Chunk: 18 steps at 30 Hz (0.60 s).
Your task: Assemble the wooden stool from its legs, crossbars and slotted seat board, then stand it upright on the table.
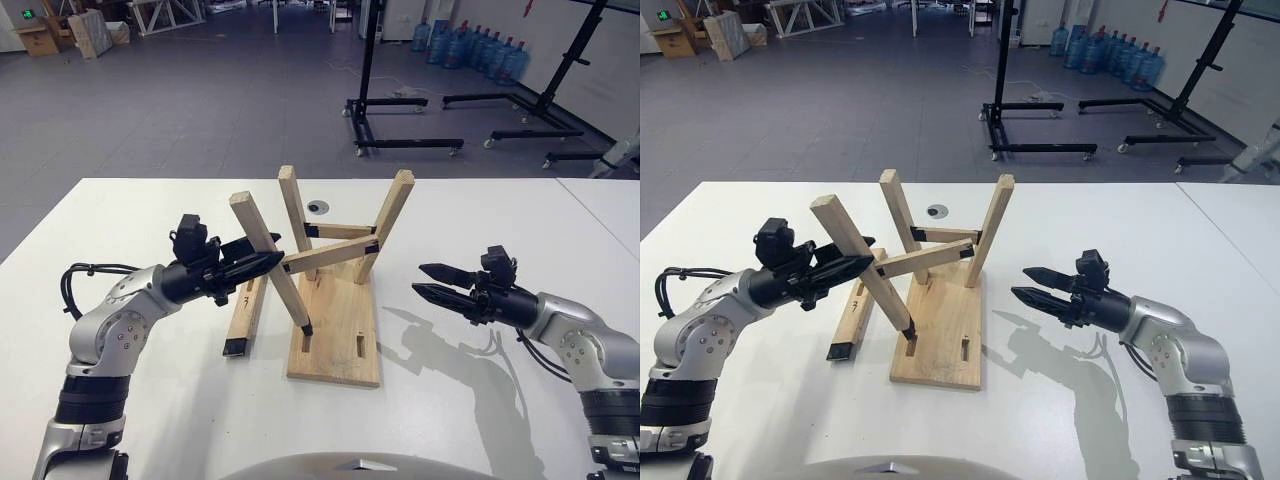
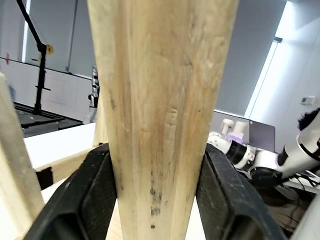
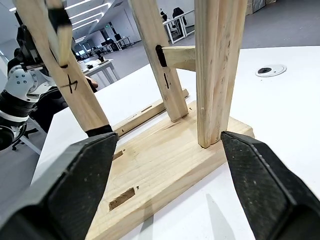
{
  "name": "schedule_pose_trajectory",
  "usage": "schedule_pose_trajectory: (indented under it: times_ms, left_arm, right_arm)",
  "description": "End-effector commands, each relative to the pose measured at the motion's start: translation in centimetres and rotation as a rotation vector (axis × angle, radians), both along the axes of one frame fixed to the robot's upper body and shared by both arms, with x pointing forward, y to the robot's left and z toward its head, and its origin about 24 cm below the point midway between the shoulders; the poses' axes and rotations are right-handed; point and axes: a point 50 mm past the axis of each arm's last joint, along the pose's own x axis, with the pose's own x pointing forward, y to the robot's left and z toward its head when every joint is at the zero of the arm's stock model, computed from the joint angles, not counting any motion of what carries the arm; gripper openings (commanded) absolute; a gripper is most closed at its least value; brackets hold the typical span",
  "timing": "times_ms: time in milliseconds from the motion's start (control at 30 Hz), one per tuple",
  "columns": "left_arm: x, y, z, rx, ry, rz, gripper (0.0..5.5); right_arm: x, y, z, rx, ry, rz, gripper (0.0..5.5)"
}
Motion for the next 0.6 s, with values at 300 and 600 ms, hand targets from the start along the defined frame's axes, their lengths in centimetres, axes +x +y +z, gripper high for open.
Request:
schedule_pose_trajectory:
  times_ms: [300, 600]
  left_arm:
    - [0.2, -0.7, -1.7, 0.138, 0.070, -0.123, 2.04]
    - [1.3, -1.0, -1.7, 0.204, 0.037, -0.164, 2.04]
  right_arm:
    - [0.1, -0.2, 0.0, -0.077, 0.032, 0.016, 3.78]
    - [0.5, 0.2, -0.3, -0.066, 0.028, -0.019, 3.78]
